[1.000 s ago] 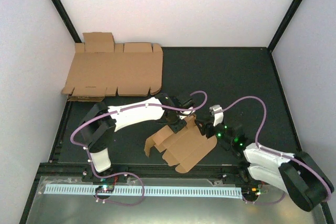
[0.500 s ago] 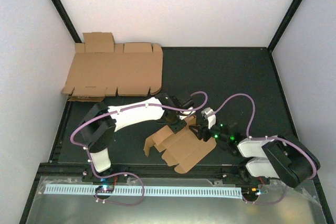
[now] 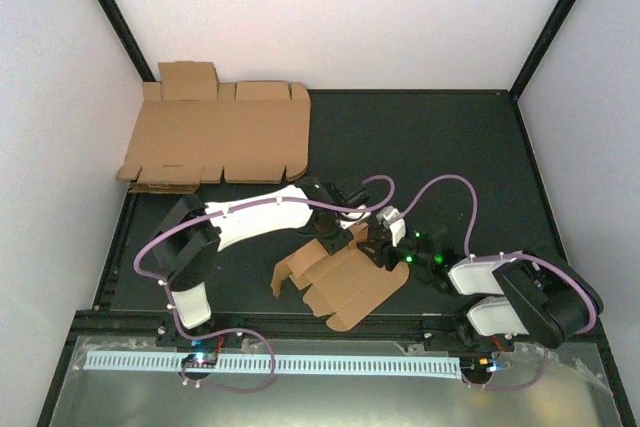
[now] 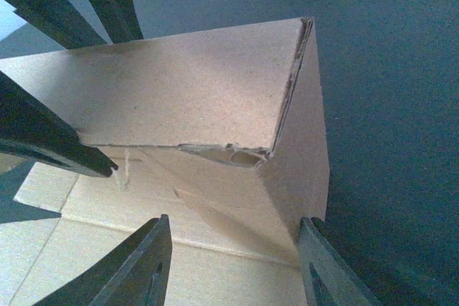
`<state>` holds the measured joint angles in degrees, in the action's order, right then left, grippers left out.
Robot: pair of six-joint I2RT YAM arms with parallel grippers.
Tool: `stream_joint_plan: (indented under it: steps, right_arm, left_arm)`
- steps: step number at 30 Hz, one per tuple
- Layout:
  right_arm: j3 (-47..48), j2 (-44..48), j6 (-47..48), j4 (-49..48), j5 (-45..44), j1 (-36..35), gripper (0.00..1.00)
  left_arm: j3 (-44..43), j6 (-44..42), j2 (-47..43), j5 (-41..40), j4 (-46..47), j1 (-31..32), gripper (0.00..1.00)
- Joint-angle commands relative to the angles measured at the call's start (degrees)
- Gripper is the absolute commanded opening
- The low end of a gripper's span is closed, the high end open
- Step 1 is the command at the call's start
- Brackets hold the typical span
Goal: Fold the paper box
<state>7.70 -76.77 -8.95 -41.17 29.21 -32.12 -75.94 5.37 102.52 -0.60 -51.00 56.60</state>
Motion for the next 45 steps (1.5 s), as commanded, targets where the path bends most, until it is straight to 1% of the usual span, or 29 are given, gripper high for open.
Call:
stream_joint_plan:
  steps: [1, 6, 9, 13, 15, 16, 17, 18, 22, 27, 32, 35, 37, 45]
  right_arm:
    - [3.00, 0.15, 3.40, 0.08, -1.24, -2.54, 0.52]
    - [4.64, -1.39, 4.37, 0.51, -8.84, -5.26, 0.51]
    - [4.79, -2.62, 3.64, -1.75, -13.96, -6.28, 0.43]
    - [4.84, -5.05, 3.91, -6.56, -18.88, -7.91, 0.42]
    - [5.26, -6.14, 4.20, -7.21, -20.22, -8.72, 0.38]
    - [5.36, -6.47, 4.32, -7.53, -20.47, -9.13, 0.34]
    - [5.39, -6.62, 4.45, -7.66, -20.74, -9.61, 0.33]
    - [5.29, -6.53, 4.59, -7.73, -21.67, -10.11, 0.33]
    - [4.06, -4.95, 4.53, -7.88, -27.19, -12.35, 0.24]
    - [6.45, -5.02, 4.69, -3.07, -35.11, -15.03, 0.10]
    - [8.11, -6.74, 3.12, -0.12, -43.95, -17.60, 0.03]
    - [8.77, -7.20, 2.45, 1.27, -46.27, -18.10, 0.03]
    - [9.08, -7.21, 2.31, 1.97, -46.95, -18.19, 0.07]
    - [8.80, -6.22, 3.39, 3.74, -45.25, -18.35, 0.21]
  left_arm:
    - [-2.15, -1.43, -0.01, 4.38, 0.93, 0.28, 0.45]
    - [-2.20, -2.23, -0.81, 7.33, 0.75, 0.22, 0.45]
    - [-2.13, -2.66, -0.84, 9.12, 0.52, 0.20, 0.45]
    - [-2.34, -2.97, -0.57, 10.27, -0.26, -0.30, 0.45]
    - [-2.41, -3.22, -0.57, 11.03, -0.42, -0.55, 0.45]
    - [-2.46, -3.36, -0.59, 11.55, -0.41, -0.67, 0.45]
    - [-2.53, -3.42, -0.65, 12.07, -0.40, -0.82, 0.45]
    - [-2.81, -3.43, -0.65, 12.67, -0.55, -1.06, 0.45]
    - [-4.09, -2.09, -0.70, 15.46, -1.24, -2.42, 0.45]
    - [-5.02, 1.48, -1.47, 20.14, -1.35, -4.43, 0.45]
    - [-4.29, 3.70, -2.61, 22.68, -0.12, -5.76, 0.45]
    - [-3.90, 4.03, -2.76, 22.83, -0.06, -5.86, 0.45]
    - [-3.48, 4.12, -2.85, 22.83, 0.02, -5.89, 0.45]
    - [-3.50, 3.91, -3.28, 21.65, -0.76, -6.54, 0.45]
